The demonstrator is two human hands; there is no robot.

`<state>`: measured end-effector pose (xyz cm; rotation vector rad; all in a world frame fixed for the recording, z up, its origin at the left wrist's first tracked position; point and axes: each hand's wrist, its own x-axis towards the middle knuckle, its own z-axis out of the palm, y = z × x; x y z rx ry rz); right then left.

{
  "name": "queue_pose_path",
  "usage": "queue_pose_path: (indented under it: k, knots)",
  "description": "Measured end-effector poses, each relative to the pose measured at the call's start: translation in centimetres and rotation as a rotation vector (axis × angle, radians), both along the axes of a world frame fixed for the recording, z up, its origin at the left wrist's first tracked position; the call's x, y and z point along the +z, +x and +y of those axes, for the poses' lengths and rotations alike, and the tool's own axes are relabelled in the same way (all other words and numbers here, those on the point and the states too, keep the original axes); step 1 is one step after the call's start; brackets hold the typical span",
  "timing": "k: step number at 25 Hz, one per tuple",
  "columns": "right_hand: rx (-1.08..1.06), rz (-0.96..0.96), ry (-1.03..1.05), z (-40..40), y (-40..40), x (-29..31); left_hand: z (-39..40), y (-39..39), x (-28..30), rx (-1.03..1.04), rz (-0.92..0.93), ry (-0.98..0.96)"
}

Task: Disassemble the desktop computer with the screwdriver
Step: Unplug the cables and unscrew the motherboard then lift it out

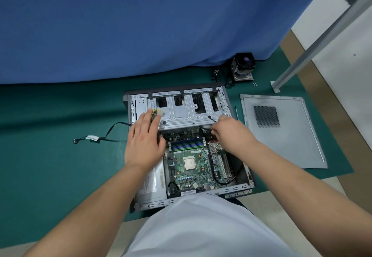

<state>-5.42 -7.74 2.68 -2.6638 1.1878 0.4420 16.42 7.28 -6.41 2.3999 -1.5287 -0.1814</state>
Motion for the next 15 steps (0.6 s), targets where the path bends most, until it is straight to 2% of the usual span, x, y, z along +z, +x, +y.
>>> queue_pose_path:
  k: [4,6,8,11,14,15]
  knots:
    - [-0.026,-0.164,0.035,-2.2,1.2,1.3,-0.2,-0.5,0.5,0.021,0.026,-0.055]
    - [-0.176,-0.295,0.097,-3.2,1.8,1.4,-1.3,-1.8,1.1,-0.022,0.062,-0.092]
    - [-0.396,-0.468,0.227,-3.8,2.3,0.9,-2.9,-3.6,1.9,-0.070,0.182,-0.123]
    - [-0.620,-0.692,0.405,-4.3,2.7,-0.4,-6.0,-5.8,3.6,-0.068,0.559,-0.174]
    - [-0.625,-0.772,0.415,-4.6,3.2,-1.5,-9.6,-6.1,5.8,0.079,0.995,-0.190]
    - [-0.611,-0.777,0.405,-4.7,3.4,-1.7,-10.7,-5.8,6.3,0.114,1.080,-0.196]
